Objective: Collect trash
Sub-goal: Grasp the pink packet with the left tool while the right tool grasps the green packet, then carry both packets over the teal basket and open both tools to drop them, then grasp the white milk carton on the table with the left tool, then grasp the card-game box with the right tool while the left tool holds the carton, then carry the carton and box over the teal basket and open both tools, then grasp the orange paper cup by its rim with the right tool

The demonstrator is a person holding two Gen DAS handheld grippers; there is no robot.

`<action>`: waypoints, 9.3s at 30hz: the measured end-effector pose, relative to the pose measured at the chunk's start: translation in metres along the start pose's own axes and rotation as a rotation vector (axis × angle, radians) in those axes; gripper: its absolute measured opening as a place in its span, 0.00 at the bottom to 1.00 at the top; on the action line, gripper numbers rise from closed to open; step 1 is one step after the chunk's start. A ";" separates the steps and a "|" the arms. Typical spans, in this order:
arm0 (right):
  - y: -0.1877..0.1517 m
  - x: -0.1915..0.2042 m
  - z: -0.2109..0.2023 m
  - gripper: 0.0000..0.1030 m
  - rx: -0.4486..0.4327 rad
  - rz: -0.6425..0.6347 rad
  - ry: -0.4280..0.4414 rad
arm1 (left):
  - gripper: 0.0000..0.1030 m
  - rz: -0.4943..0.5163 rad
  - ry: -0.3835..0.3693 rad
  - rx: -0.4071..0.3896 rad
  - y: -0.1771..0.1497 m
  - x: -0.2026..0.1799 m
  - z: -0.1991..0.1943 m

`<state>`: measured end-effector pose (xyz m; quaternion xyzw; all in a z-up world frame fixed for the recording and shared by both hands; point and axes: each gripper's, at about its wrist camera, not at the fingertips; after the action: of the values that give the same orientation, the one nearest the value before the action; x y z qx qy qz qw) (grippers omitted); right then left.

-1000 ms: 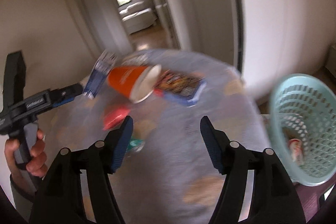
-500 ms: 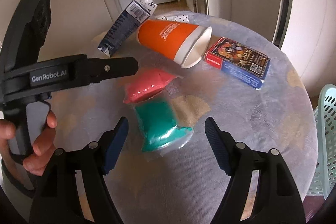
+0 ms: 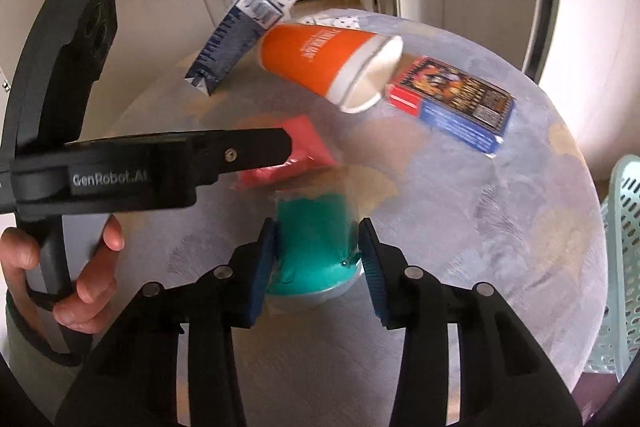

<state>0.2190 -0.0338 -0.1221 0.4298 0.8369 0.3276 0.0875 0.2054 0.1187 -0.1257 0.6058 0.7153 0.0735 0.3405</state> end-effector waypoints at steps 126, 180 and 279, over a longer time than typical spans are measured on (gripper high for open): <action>0.005 -0.070 -0.021 0.63 -0.124 0.148 -0.187 | 0.67 -0.048 0.104 -0.234 0.125 0.074 -0.036; 0.004 -0.062 -0.032 0.79 -0.183 0.121 -0.238 | 0.75 0.114 0.183 -0.154 0.020 0.003 -0.033; -0.069 -0.249 -0.188 0.66 -0.179 0.561 -0.463 | 0.63 0.247 -0.208 -0.091 0.005 -0.250 0.065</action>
<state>0.2463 -0.3446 -0.0543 0.6956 0.6127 0.3049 0.2184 0.2552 -0.1298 -0.0729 0.6775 0.5921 0.0842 0.4282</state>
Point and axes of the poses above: each gripper's, at about its wrist camera, not at the fingertips, and z roughly the way its jaws point, x to its left, y to its top, and after that the axes turned 6 degrees about -z, right-handed
